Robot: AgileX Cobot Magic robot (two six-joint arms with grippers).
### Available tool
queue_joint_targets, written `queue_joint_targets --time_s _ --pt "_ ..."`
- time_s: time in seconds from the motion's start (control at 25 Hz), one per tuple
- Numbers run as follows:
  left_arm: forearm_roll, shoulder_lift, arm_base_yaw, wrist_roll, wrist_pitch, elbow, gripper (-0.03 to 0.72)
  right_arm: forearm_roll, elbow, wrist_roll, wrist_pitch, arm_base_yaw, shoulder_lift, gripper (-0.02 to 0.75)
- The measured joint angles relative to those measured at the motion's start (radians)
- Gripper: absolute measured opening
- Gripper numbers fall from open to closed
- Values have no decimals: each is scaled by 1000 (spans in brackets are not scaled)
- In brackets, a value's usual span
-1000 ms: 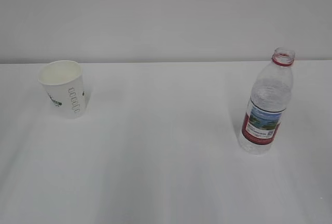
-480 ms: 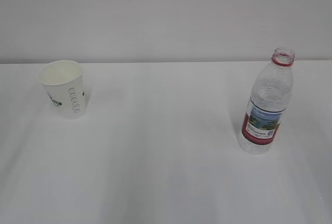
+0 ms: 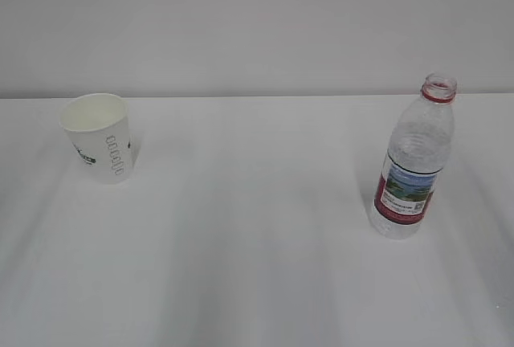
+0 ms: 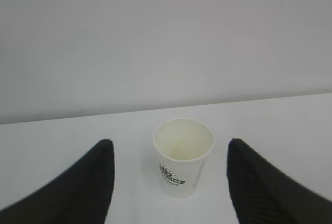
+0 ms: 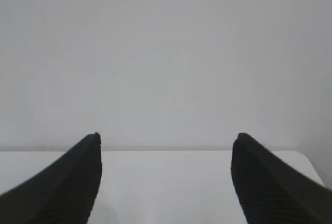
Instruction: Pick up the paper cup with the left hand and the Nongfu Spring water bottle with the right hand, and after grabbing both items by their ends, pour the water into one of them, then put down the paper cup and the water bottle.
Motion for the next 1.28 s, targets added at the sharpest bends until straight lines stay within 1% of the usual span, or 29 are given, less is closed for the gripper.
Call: queue_joint_targets --time_s 0.12,0.24,0.36,0.44,0.68,1.0,1.28 --pt "0 40 0 0 -3 2 496 0 1 0 -62 0 39 587" --pt "0 91 0 0 -11 2 496 0 2 0 -92 0 97 587" --pt "0 150 0 0 -43 4 496 0 27 0 -177 0 153 587" --pt "0 187 0 0 -95 13 495 -4 53 0 -242 0 184 587" --pt "8 292 0 0 -287 68 495 -43 107 5 -366 0 264 587" --pt "8 384 0 0 -543 174 490 -59 250 58 -563 0 350 587" --pt "8 386 0 0 -647 259 475 -92 318 62 -629 0 366 587"
